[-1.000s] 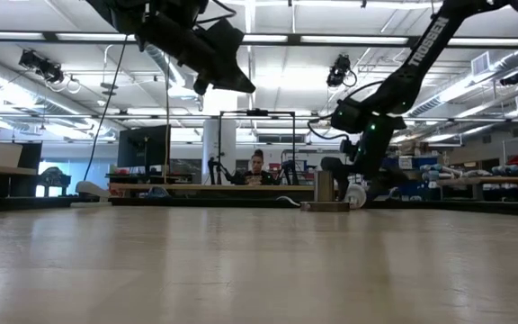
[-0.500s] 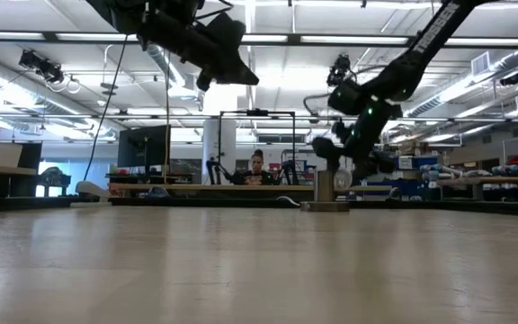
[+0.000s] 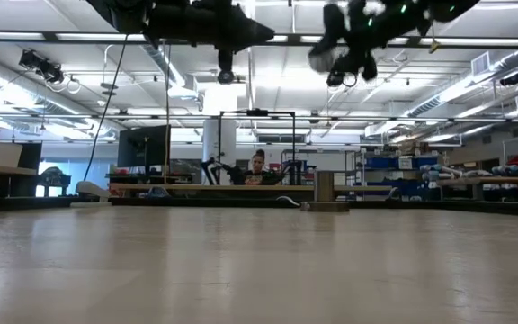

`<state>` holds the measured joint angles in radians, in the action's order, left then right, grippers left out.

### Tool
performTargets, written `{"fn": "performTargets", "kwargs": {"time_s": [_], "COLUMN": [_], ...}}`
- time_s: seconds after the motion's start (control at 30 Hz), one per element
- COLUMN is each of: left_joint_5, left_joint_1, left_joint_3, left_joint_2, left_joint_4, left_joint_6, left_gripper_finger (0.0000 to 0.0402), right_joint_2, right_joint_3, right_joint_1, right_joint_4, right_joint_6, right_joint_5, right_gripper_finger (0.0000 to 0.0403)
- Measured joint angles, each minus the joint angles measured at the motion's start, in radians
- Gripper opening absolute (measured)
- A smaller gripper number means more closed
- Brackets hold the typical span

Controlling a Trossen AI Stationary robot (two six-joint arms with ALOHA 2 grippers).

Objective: Screw lightbulb
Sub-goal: Insert the white lightbulb into the gold lamp

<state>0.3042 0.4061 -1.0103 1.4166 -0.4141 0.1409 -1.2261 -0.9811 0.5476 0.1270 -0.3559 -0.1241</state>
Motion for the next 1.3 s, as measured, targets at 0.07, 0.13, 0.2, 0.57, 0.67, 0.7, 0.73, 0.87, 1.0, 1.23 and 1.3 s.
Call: {"fn": "performTargets", "kwargs": {"time_s": [0.07, 0.13, 0.2, 0.57, 0.67, 0.7, 0.73, 0.87, 1.0, 1.23, 1.3], "left_joint_5": [0.031, 0.066, 0.081, 0.111, 0.121, 0.127, 0.128, 0.121, 0.109, 0.102, 0.103], "left_joint_1": [0.0, 0.0, -0.007, -0.07, -0.083, -0.088, -0.092, -0.103, -0.101, -0.11, -0.12], "left_joint_3": [0.0, 0.0, 0.0, 0.0, -0.001, -0.001, -0.001, -0.001, -0.001, -0.001, -0.001], "left_joint_2": [0.0, 0.0, 0.0, 0.001, 0.001, 0.001, 0.001, 0.001, 0.006, 0.013, 0.013], "left_joint_4": [-0.022, -0.04, -0.053, -0.121, -0.126, -0.128, -0.134, -0.152, -0.15, -0.147, -0.153], "left_joint_6": [0.032, 0.051, 0.051, 0.107, 0.134, 0.144, 0.151, 0.163, 0.184, 0.19, 0.188], "left_gripper_finger": [0.0011, 0.0015, 0.0023, 0.0115, 0.0144, 0.0153, 0.0162, 0.0186, 0.0198, 0.02, 0.02], "right_joint_2": [0.039, 0.063, 0.07, 0.021, 0.008, 0.002, 0.0, -0.017, -0.034, -0.069, -0.08], "right_joint_3": [0.0, 0.0, 0.0, 0.0, 0.001, 0.0, 0.0, 0.0, 0.001, 0.001, 0.0], "right_joint_1": [-0.046, -0.094, -0.14, -0.294, -0.318, -0.327, -0.334, -0.364, -0.395, -0.424, -0.424], "right_joint_4": [0.046, 0.089, 0.127, 0.257, 0.27, 0.287, 0.289, 0.305, 0.333, 0.389, 0.404], "right_joint_6": [0.036, 0.068, 0.096, 0.203, 0.222, 0.225, 0.225, 0.229, 0.246, 0.261, 0.26], "right_joint_5": [0.008, 0.013, 0.015, 0.017, 0.017, 0.017, 0.017, 0.02, 0.022, 0.023, 0.023], "right_gripper_finger": [0.0274, 0.0273, 0.0273, 0.0275, 0.0275, 0.0275, 0.0275, 0.0275, 0.0275, 0.0276, 0.0276]}}
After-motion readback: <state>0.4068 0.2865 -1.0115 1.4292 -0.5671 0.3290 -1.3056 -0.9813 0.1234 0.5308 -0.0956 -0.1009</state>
